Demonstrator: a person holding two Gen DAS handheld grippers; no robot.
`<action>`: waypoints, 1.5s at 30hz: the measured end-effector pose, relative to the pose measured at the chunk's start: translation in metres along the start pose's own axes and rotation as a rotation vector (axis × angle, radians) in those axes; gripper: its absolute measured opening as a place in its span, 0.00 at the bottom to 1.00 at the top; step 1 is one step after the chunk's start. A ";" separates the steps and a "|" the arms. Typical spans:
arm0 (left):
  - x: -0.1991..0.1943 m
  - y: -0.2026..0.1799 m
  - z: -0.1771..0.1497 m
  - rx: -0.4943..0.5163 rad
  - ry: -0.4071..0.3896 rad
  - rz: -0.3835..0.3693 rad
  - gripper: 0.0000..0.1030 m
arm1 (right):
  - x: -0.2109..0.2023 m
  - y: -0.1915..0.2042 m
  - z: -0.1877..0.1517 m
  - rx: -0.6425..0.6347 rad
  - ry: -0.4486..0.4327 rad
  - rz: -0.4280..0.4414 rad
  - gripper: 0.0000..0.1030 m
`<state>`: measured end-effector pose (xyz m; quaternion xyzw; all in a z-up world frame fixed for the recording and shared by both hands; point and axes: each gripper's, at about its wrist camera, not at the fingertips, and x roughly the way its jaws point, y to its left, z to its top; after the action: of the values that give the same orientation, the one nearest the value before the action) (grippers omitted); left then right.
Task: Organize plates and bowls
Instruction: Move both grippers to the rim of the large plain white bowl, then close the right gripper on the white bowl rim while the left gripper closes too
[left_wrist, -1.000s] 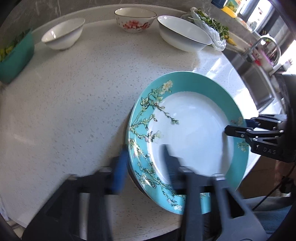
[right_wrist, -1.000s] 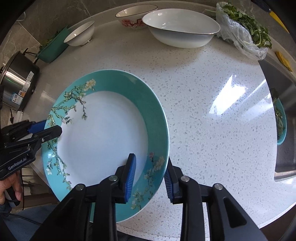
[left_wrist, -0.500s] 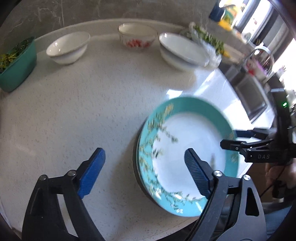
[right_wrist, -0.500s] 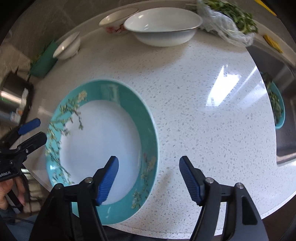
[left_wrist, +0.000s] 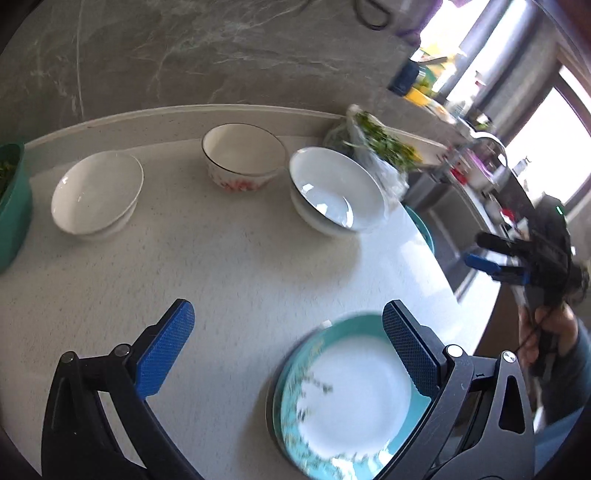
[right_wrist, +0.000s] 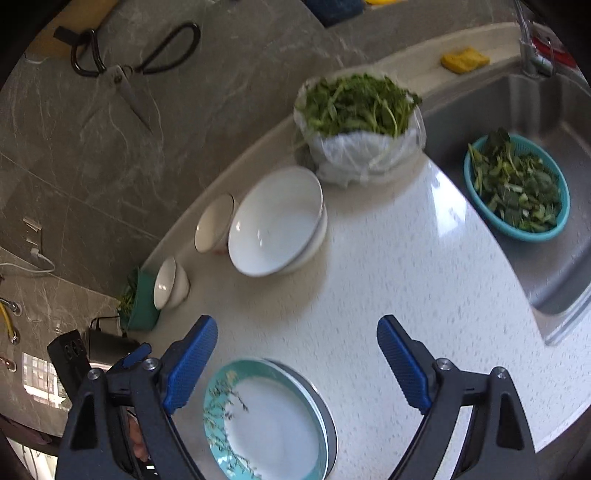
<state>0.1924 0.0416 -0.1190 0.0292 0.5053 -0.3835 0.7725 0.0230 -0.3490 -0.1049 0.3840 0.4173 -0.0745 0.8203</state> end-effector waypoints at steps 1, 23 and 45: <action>0.007 0.002 0.012 -0.020 0.010 0.006 1.00 | 0.002 0.000 0.006 -0.003 -0.003 0.000 0.88; 0.187 -0.037 0.116 -0.025 0.124 0.173 0.65 | 0.138 -0.027 0.101 -0.085 0.240 0.057 0.77; 0.236 -0.039 0.127 -0.004 0.156 0.170 0.10 | 0.174 -0.023 0.100 -0.096 0.274 0.015 0.20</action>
<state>0.3110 -0.1739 -0.2335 0.1000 0.5603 -0.3121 0.7607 0.1871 -0.4000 -0.2117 0.3540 0.5254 0.0050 0.7737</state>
